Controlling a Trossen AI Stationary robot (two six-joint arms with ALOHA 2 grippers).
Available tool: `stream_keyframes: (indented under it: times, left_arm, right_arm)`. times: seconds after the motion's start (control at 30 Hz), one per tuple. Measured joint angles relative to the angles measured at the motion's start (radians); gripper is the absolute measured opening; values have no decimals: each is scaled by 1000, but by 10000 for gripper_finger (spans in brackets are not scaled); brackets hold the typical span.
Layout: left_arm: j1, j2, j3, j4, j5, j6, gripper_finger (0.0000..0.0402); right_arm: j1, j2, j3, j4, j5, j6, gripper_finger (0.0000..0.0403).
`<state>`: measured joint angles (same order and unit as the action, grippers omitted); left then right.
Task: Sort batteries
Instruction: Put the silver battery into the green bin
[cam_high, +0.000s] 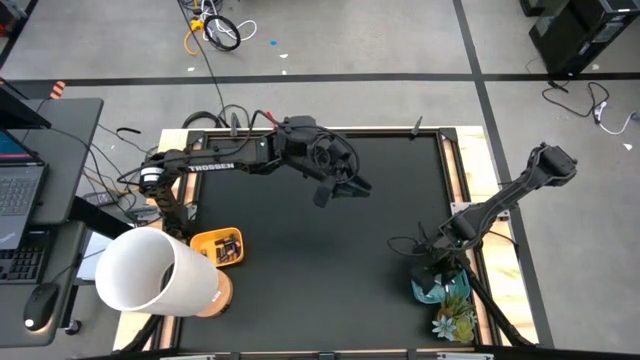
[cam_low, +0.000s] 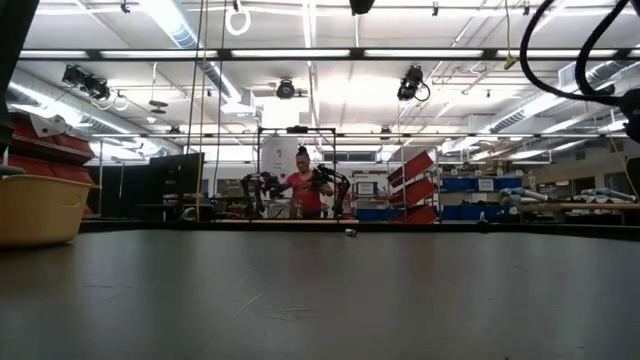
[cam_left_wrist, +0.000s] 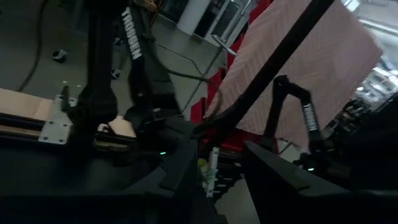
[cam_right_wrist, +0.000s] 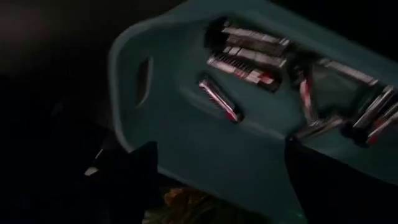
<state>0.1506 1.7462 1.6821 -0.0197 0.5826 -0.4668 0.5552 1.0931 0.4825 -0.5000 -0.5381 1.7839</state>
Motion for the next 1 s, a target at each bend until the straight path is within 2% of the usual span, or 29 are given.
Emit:
stream_keyframes:
  times: [0.2, 0.33, 0.5, 0.73, 1.0]
  left_arm:
    - [16, -14, -2, -47, -31, 61, 140]
    - [27, -66, -1, -103, -113, 163, 134]
    - [49, -108, -1, -219, -132, 260, 129]
    - [48, -141, -1, -369, -144, 361, 129]
    - [38, -199, -1, -491, -163, 467, 128]
  right_arm:
    - [0, 0, 97, -105, 5, 15, 327]
    - [-7, 0, 207, -276, 92, 13, 310]
    - [-55, 0, 330, -424, 234, -15, 293]
    - [-265, 9, 414, -405, 422, -184, 281]
    - [-585, 111, 418, -136, 436, -473, 279]
